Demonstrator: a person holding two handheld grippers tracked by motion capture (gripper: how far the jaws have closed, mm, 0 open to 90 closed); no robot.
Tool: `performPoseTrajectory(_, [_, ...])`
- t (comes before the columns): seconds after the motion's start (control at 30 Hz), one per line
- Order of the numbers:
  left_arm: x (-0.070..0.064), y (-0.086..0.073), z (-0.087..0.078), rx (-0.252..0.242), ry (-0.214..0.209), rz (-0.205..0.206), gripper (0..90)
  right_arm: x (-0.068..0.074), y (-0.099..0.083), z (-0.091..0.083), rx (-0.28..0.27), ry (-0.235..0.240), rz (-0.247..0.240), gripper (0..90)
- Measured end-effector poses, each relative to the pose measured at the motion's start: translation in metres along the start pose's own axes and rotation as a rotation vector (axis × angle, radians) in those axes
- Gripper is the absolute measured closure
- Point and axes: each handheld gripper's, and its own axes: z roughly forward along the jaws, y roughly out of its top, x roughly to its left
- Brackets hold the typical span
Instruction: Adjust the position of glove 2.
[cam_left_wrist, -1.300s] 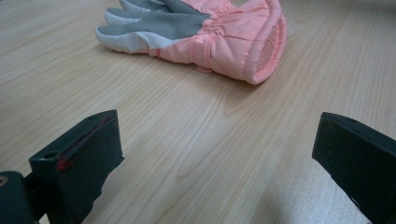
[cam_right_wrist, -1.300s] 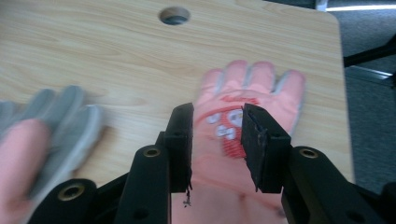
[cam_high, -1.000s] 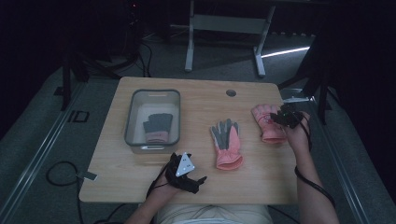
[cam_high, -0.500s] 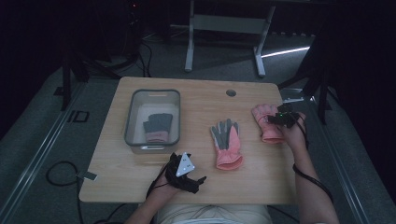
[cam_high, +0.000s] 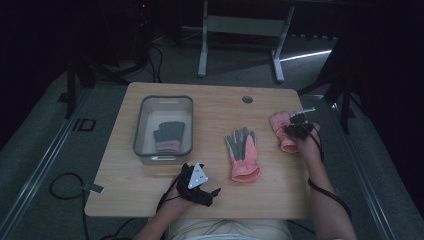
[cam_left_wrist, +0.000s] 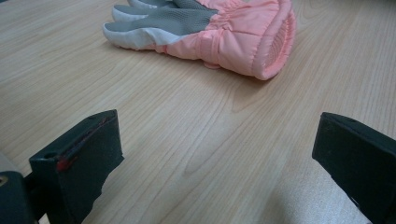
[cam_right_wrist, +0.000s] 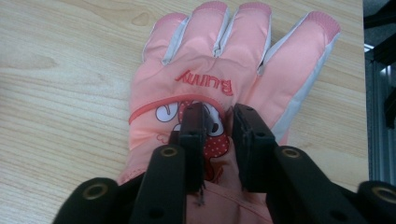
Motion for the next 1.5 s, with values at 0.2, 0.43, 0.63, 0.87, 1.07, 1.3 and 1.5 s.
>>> performPoseTrajectory(0.2, [0.0, 0.0, 0.0, 0.002, -0.001, -0.001, 1.2, 0.002, 0.004, -0.019, -0.02, -0.001, 0.033, 86.5])
performPoseTrajectory(0.43, [0.0, 0.0, 0.0, 0.004, -0.002, 0.002, 1.2, 0.008, 0.001, -0.062, -0.082, -0.007, 0.066, 86.9])
performPoseTrajectory(0.63, [0.0, 0.0, 0.0, 0.004, -0.004, -0.001, 1.2, 0.017, -0.005, -0.102, -0.132, -0.015, 0.096, 86.8])
performPoseTrajectory(0.87, [0.0, 0.0, 0.0, 0.004, 0.0, 0.008, 1.2, 0.04, -0.019, -0.14, -0.136, -0.004, 0.07, 86.8])
performPoseTrajectory(1.07, [0.0, 0.0, 0.0, 0.007, -0.004, 0.003, 1.2, 0.058, -0.033, -0.155, -0.139, 0.005, 0.066, 86.9])
performPoseTrajectory(1.3, [-0.001, 0.0, 0.001, 0.011, -0.008, 0.002, 1.2, 0.076, -0.049, -0.161, -0.128, 0.016, 0.081, 86.8])
performPoseTrajectory(1.5, [-0.001, 0.0, 0.0, 0.011, -0.006, 0.009, 1.2, 0.082, -0.06, -0.148, -0.092, 0.012, 0.091, 86.8])
